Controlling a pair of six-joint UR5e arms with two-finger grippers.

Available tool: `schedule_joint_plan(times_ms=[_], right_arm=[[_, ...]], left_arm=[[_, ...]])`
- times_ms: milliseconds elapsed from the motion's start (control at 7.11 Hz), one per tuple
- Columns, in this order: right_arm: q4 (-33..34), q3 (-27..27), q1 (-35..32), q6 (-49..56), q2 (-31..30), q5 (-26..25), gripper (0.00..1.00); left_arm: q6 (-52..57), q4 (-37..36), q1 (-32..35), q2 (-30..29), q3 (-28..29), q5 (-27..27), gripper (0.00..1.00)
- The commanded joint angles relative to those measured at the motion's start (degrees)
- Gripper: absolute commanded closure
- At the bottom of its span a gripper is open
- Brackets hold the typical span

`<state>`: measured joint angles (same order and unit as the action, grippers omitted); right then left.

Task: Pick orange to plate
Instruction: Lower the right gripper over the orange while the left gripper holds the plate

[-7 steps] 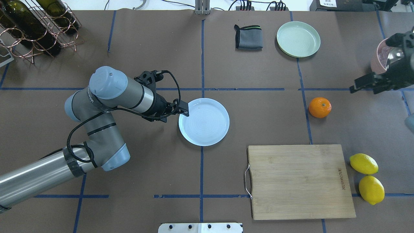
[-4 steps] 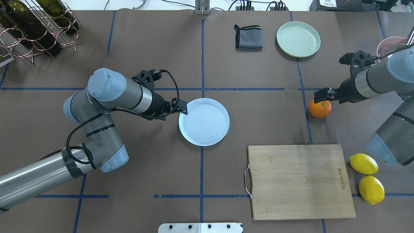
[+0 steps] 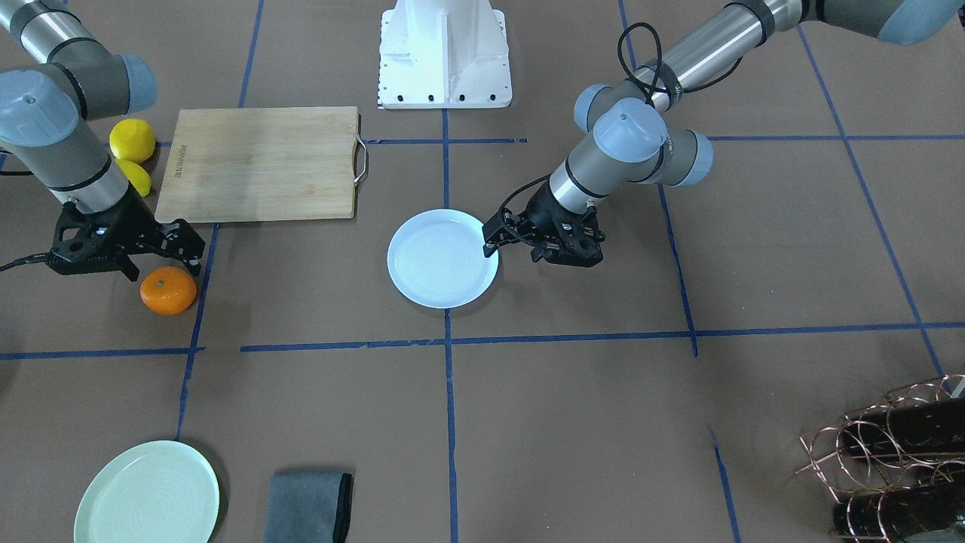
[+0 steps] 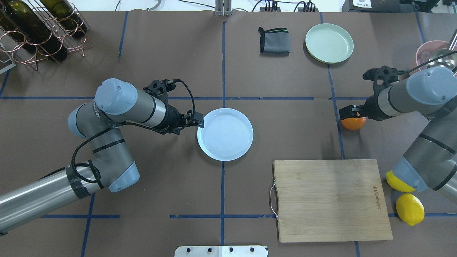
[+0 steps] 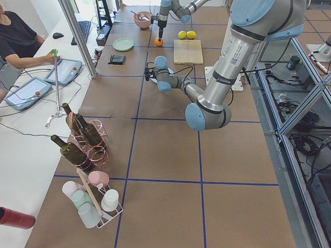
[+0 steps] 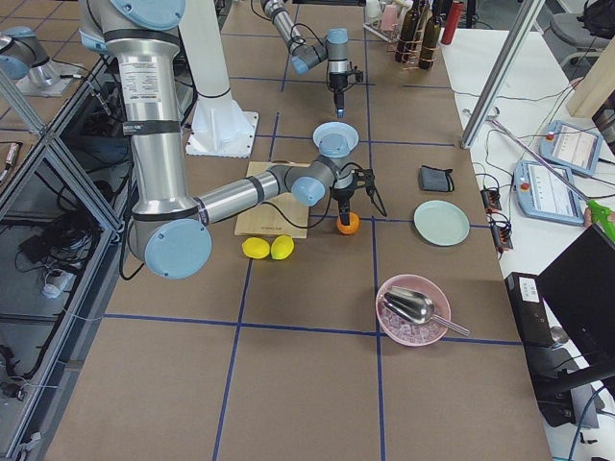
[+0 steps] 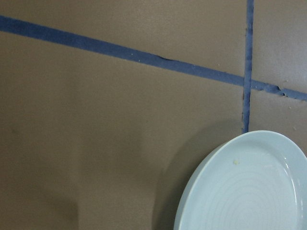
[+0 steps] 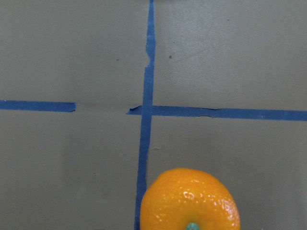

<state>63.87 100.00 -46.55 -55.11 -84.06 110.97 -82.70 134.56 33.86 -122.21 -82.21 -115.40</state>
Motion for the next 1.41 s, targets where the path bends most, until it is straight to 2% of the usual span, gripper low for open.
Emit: schedule_joint_plan(times_ms=[0, 703, 1266], right_arm=[[-0.15, -1.65, 1.1, 0.09, 0.21, -1.01, 0.0], [-0.59, -4.03, 2.07, 0.44, 0.39, -1.89, 0.0], [-0.5, -4.12, 2.25, 0.53, 1.88, -5.57, 0.01]], left_arm=[[-0.18, 0.0, -0.02, 0.13, -0.4, 0.09, 0.0], [-2.82, 0.0, -0.11, 0.48, -1.64, 0.09, 0.0], [-2.9, 0.0, -0.11, 0.48, -1.73, 0.79, 0.0]])
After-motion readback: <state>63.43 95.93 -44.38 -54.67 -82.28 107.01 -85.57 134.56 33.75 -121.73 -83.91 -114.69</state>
